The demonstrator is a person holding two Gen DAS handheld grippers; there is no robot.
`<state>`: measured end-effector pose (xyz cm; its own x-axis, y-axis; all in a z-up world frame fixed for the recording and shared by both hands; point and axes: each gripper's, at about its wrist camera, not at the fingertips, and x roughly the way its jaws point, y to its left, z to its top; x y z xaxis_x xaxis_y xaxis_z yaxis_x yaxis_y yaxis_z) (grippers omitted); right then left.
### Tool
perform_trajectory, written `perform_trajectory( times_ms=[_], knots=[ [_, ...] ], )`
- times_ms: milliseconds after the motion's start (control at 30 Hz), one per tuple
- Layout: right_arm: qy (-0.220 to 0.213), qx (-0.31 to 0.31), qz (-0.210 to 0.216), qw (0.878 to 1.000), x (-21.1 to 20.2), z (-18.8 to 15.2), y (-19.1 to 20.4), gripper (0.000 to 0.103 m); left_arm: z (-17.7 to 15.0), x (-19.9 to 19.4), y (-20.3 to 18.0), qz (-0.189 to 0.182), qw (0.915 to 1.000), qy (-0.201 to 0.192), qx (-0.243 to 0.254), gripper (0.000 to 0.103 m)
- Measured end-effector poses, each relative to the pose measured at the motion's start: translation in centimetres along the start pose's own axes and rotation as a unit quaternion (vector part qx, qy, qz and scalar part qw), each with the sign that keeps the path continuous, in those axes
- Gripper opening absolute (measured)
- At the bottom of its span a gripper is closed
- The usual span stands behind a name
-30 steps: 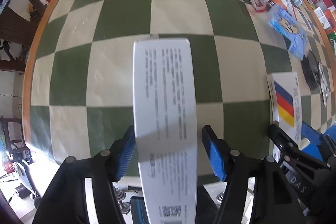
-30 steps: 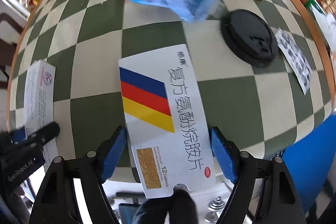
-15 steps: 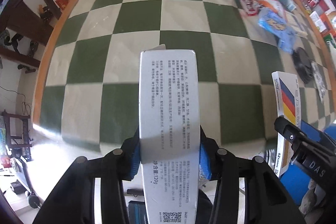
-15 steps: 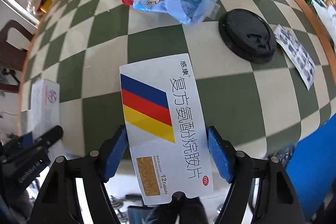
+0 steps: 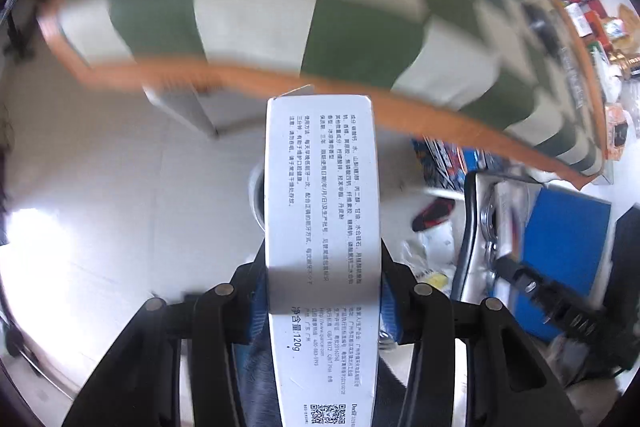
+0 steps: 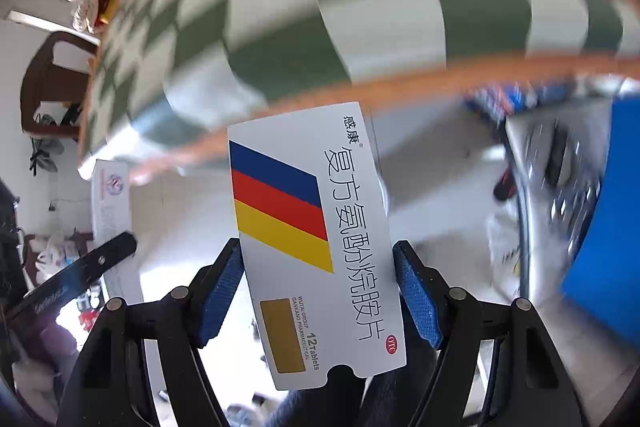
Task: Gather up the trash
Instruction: 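Carry both held boxes off the table toward the white trash bin, then open both tools over the bin to drop the boxes inside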
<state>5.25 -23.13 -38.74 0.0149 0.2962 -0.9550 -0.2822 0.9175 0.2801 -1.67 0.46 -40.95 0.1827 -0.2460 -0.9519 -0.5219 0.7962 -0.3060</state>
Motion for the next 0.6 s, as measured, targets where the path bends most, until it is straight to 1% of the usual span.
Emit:
perform_trajectory(
  times_ms=[67, 100, 133, 167, 200, 233, 267, 300, 333, 400, 433, 467, 500, 533, 567, 600],
  knots=[
    [0.024, 0.006, -0.002, 1.0, 3.2, -1.7, -1.5, 0.077, 0.1, 3.5, 0.9, -0.016, 0.9995, 0.018, -0.019, 0.042],
    [0.032, 0.012, -0.004, 0.999, 4.7, -2.1, -2.2, 0.077, 0.4, 5.8, 1.4, -0.031, 0.9987, 0.03, -0.028, 0.042],
    [0.042, 0.016, -0.005, 0.999, 6.6, -2.4, -2.7, 0.077, 0.6, 7.2, 1.7, -0.035, 0.9981, 0.036, -0.035, 0.042],
    [0.051, 0.015, -0.005, 0.999, 8.8, -2.7, -3.3, 0.077, 1.1, 9.9, 2.3, -0.042, 0.9969, 0.048, -0.046, 0.042],
    [0.055, 0.022, -0.008, 0.998, 10.5, -2.9, -3.8, 0.077, 1.5, 11.4, 2.7, -0.048, 0.9961, 0.056, -0.05, 0.042],
    [0.061, 0.028, -0.007, 0.998, 12.3, -2.8, -4.2, 0.077, 2.1, 14.0, 3.2, -0.047, 0.995, 0.066, -0.057, 0.043],
    [0.071, 0.034, -0.003, 0.997, 14.9, -2.7, -4.9, 0.077, 2.4, 15.6, 3.6, -0.046, 0.9946, 0.073, -0.058, 0.043],
    [0.072, 0.038, -0.007, 0.997, 16.6, -2.7, -5.3, 0.077, 2.9, 17.7, 4.1, -0.048, 0.9939, 0.081, -0.057, 0.043],
    [0.076, 0.042, -0.009, 0.996, 18.8, -2.5, -5.9, 0.077, 3.0, 19.1, 4.4, -0.049, 0.9934, 0.088, -0.055, 0.043],
    [0.085, 0.054, -0.006, 0.995, 22.7, -1.8, -6.8, 0.077, 3.9, 23.0, 5.4, -0.052, 0.9911, 0.11, -0.054, 0.043],
    [0.092, 0.06, 0.002, 0.994, 24.9, -1.6, -7.3, 0.077, 4.0, 24.1, 5.8, -0.054, 0.99, 0.118, -0.057, 0.044],
    [0.099, 0.066, 0.008, 0.993, 27.1, -1.4, -7.8, 0.077, 4.3, 25.6, 6.3, -0.054, 0.9892, 0.124, -0.056, 0.046],
    [0.101, 0.069, 0.006, 0.993, 28.9, -1.2, -8.1, 0.077, 4.2, 26.3, 7.1, -0.052, 0.9895, 0.125, -0.051, 0.061],
    [0.106, 0.069, 0.009, 0.992, 30.9, -1.0, -8.5, 0.077, 4.5, 27.5, 7.3, -0.044, 0.9902, 0.126, -0.042, 0.081],
    [0.115, 0.071, 0.013, 0.991, 32.9, -0.7, -9.1, 0.077, 4.6, 28.0, 7.5, -0.039, 0.9909, 0.124, -0.038, 0.086],
    [0.12, 0.075, 0.011, 0.99, 34.5, -0.4, -9.5, 0.077, 4.7, 28.5, 7.8, -0.032, 0.9922, 0.116, -0.033, 0.089]
  ],
)
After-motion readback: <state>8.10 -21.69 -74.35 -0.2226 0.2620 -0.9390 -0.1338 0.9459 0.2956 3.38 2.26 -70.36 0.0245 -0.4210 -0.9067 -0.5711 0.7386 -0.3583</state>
